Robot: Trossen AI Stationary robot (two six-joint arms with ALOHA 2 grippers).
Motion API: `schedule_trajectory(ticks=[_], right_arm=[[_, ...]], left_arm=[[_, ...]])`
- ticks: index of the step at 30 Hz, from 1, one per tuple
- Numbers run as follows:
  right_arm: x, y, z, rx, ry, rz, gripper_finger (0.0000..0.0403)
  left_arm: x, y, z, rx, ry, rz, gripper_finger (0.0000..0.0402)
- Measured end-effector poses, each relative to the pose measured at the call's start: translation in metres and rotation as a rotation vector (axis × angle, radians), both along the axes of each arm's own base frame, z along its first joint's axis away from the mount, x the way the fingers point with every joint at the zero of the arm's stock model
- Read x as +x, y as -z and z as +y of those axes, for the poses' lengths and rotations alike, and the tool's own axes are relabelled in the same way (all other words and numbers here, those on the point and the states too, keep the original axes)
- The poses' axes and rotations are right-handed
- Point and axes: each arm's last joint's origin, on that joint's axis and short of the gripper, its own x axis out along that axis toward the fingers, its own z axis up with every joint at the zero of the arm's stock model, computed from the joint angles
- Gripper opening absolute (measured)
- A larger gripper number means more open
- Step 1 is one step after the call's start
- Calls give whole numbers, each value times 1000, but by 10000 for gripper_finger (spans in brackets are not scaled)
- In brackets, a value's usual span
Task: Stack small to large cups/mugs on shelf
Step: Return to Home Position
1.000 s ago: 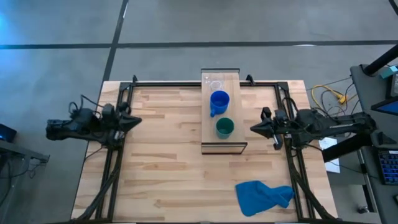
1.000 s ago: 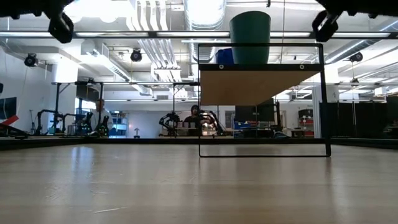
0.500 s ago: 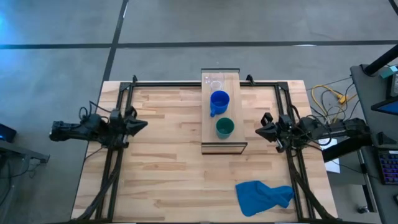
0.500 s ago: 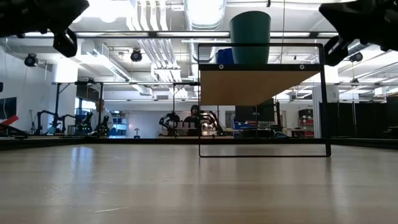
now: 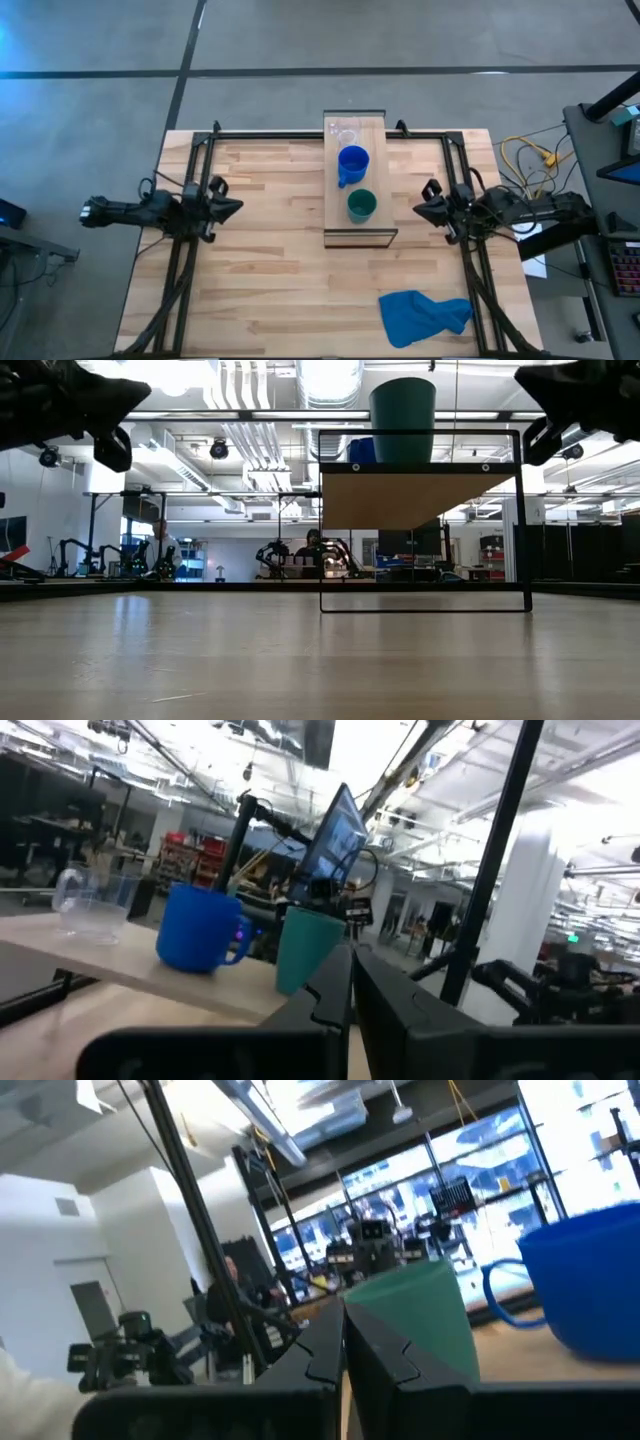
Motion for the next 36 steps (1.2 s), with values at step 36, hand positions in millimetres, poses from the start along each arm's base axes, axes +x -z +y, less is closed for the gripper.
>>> schedule_trajectory(ticks=[36], right_arm=[[3, 41, 9, 4, -307, 446, 9]], left_arm=[[8, 28, -1, 34, -2, 304, 1]])
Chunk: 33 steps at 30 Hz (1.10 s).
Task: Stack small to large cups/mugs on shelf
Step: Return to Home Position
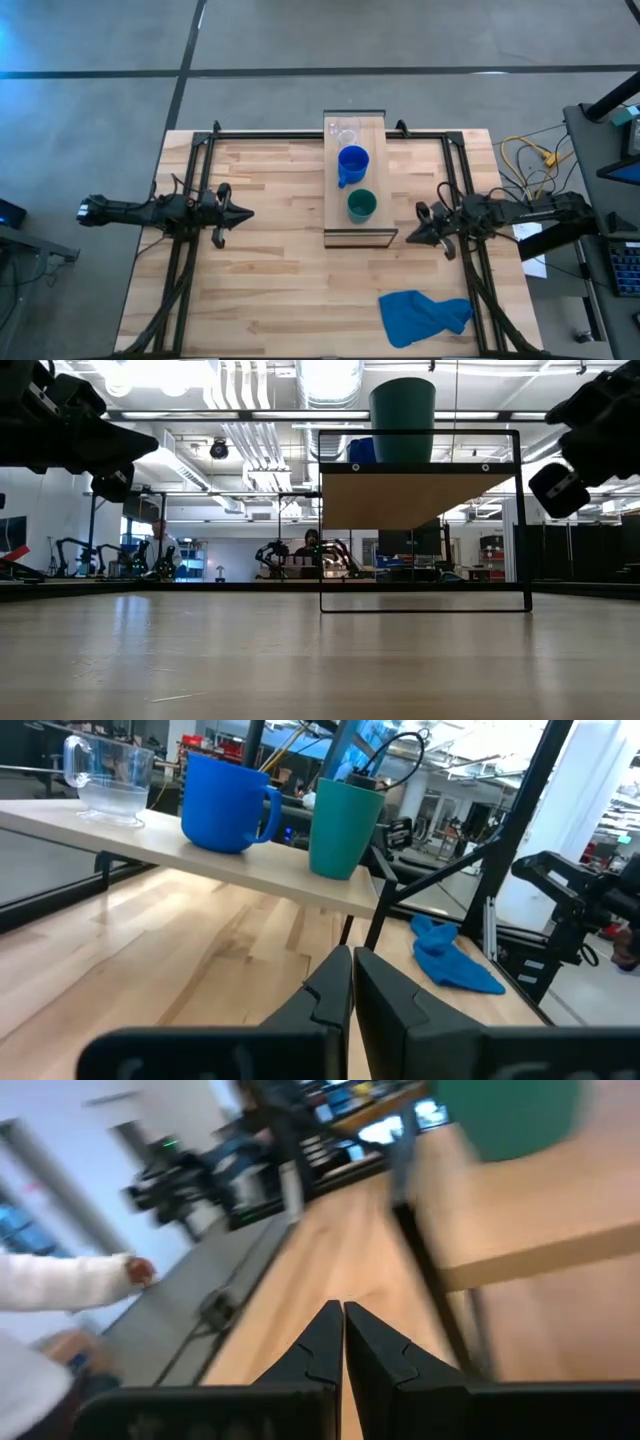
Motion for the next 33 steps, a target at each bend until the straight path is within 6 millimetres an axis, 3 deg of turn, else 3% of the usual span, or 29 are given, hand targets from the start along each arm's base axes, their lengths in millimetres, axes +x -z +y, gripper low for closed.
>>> schedule_trajectory(ticks=[3, 8, 13, 18, 28, 33], right_arm=[[-1, -1, 2, -1, -62, -9, 8], [-1, -2, 1, 58, -32, 40, 8], [-2, -5, 0, 13, -18, 35, 9], [-1, -4, 0, 138, 10, 96, 9], [-1, -2, 0, 57, -1, 88, 9], [-5, -8, 0, 21, -9, -1, 9]], left_arm=[[0, 0, 0, 0, 0, 0, 1], [0, -1, 0, -1, 0, -7, 1], [0, -1, 0, -1, 0, -7, 1], [0, -1, 0, -1, 1, -8, 2], [0, -1, 0, -1, 1, -7, 2], [0, -1, 0, -1, 2, -7, 2]])
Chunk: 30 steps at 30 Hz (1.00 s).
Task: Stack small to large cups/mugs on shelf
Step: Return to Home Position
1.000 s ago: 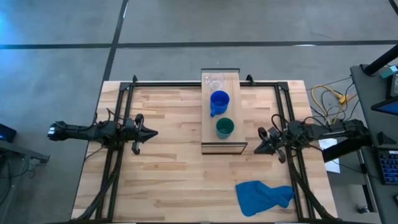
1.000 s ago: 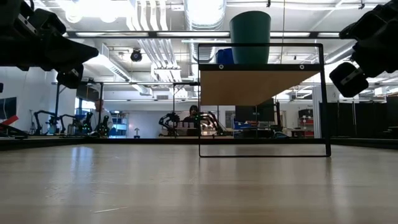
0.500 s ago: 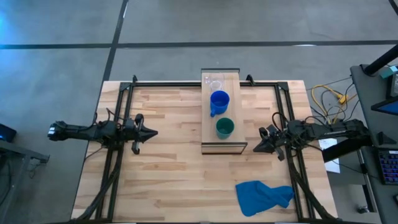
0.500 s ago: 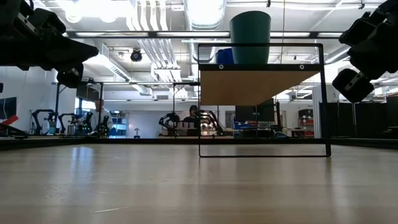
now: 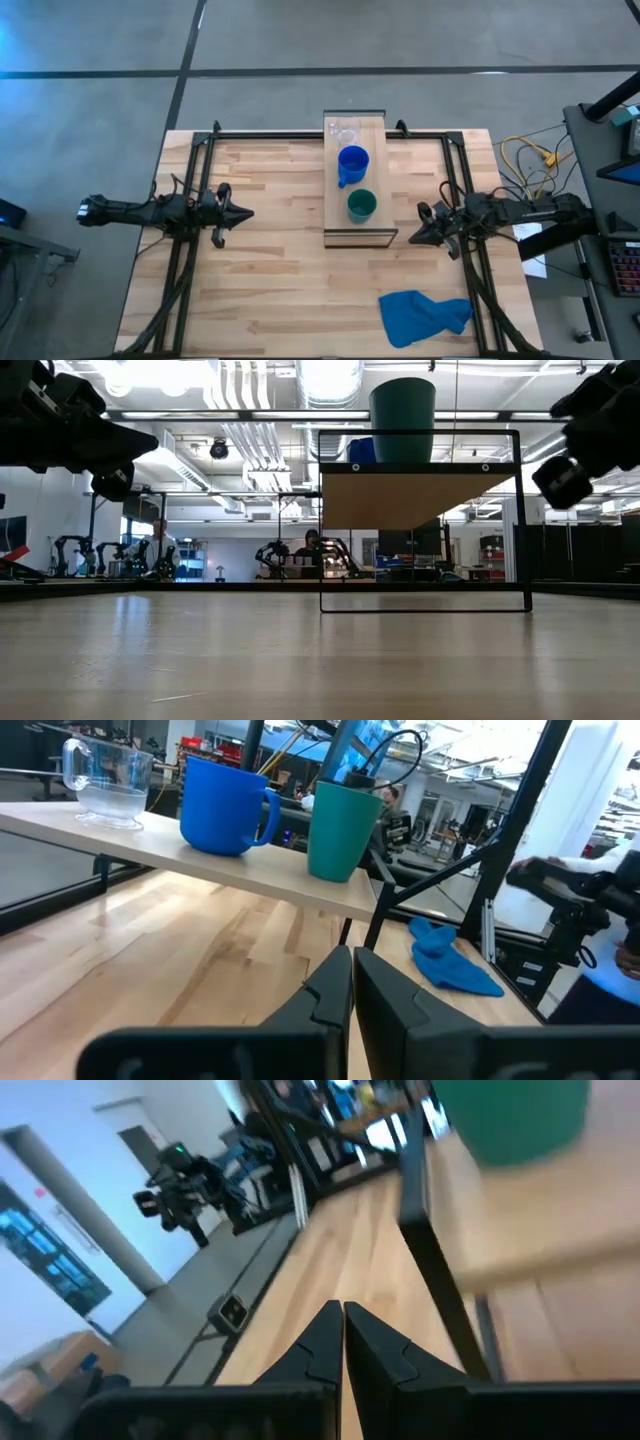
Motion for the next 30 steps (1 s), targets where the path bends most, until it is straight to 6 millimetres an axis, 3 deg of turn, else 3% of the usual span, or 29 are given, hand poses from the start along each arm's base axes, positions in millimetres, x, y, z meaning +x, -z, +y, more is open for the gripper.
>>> schedule_trajectory(ticks=[5, 10, 30], right_arm=[[-7, -14, -1, -189, -9, -229, 9], [-7, -8, -2, -196, -22, -158, 9], [-7, -8, -2, -201, -24, -155, 9]], left_arm=[[0, 0, 0, 0, 1, -3, 2], [0, 0, 0, 0, 4, -5, 2], [1, 1, 0, 2, 2, 12, 2]])
